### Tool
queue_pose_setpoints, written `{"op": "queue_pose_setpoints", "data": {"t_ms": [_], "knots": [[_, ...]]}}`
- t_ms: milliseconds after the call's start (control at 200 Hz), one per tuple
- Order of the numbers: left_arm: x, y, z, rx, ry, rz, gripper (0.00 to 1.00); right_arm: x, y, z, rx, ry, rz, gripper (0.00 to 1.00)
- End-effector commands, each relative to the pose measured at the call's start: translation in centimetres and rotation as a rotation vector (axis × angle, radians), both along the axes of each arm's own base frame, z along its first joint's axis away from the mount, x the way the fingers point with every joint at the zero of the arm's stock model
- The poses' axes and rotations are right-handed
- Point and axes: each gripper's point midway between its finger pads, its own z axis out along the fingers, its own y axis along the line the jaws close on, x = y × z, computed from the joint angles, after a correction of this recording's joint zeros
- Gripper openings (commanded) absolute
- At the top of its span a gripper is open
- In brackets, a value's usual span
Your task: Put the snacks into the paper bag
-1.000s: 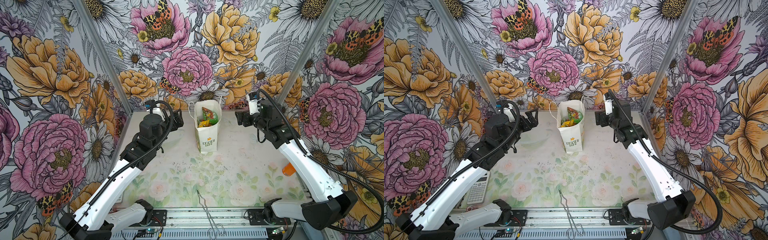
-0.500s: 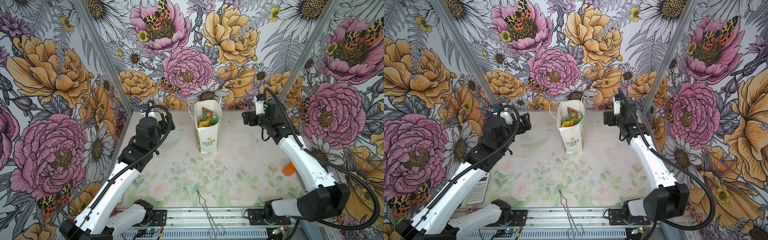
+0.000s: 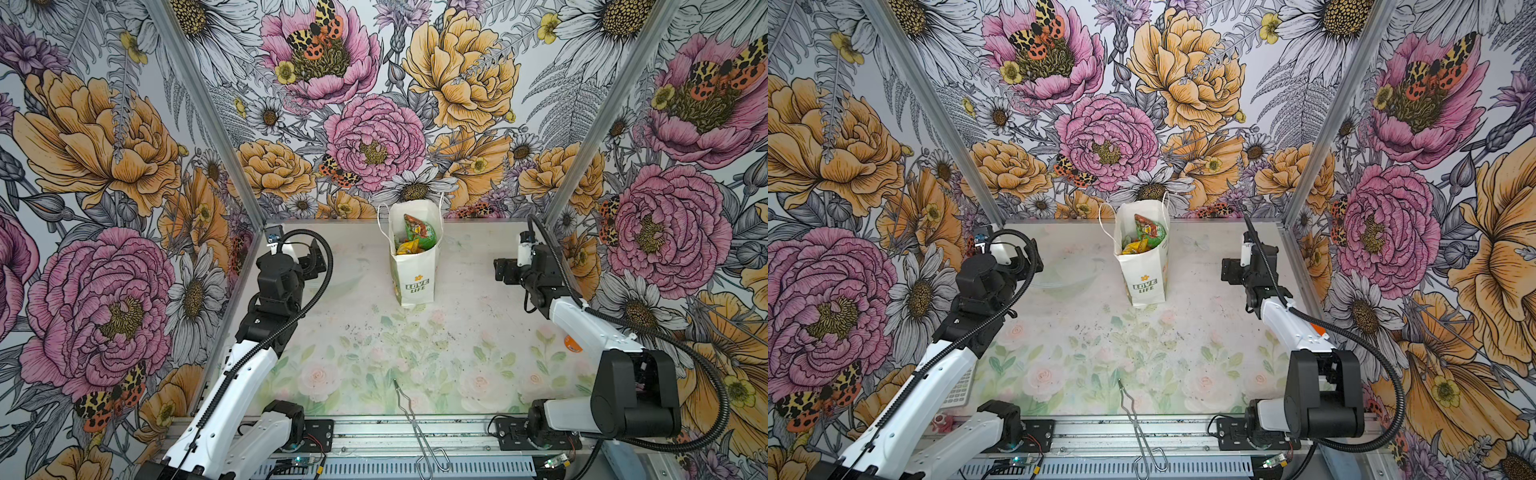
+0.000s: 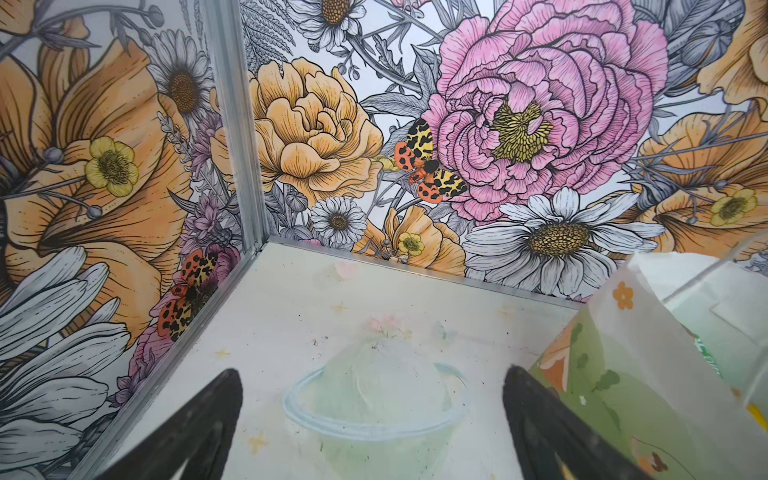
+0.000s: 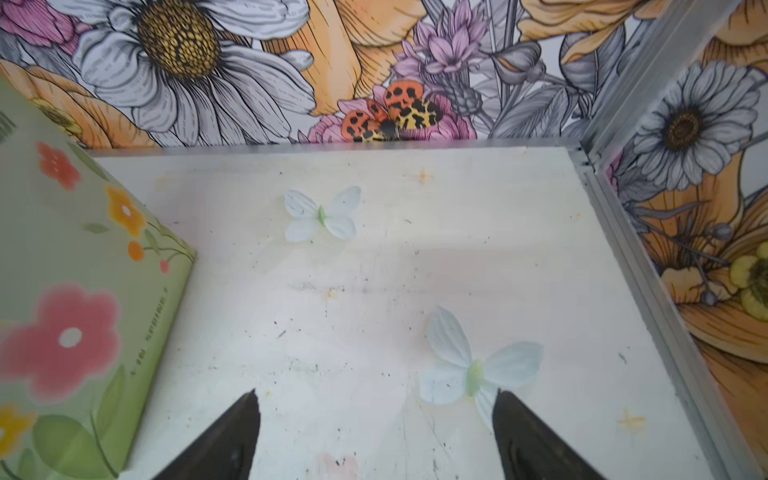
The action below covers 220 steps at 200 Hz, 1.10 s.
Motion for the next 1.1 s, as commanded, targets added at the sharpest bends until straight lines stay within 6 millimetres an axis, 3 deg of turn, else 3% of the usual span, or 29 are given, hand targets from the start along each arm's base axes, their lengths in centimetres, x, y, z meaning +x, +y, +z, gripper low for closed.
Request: {"op": "queue_pose_setpoints", "data": {"t_ms": [0, 200, 425, 746, 1096], "knots": [[0.6, 0.2, 0.0, 0.039, -0.057, -0.024, 0.99, 0.7, -0.5, 2.6, -0.049, -0.174, -0.009, 0.9], [1.9, 0.2, -2.9, 0.096, -0.055, -0.044, 0.99, 0.0, -2.2, -1.9, -0.05, -0.226, -0.08, 0.89], [2.3, 0.7, -5.7, 0.123, -0.075, -0.067, 0.99, -0.3, -2.4, -4.2, -0.054, -0.266, -0.089, 0.89], [1.7, 2.6, -9.8, 0.083, -0.095, -0.044, 0.99, -0.5, -2.4, -4.5, -0.054, -0.279, -0.097, 0.92], [2.7, 3.4, -13.6, 0.067, -0.072, -0.054, 0.99, -0.6, -2.5, -4.4, -0.056, -0.286, -0.103, 0.95]]}}
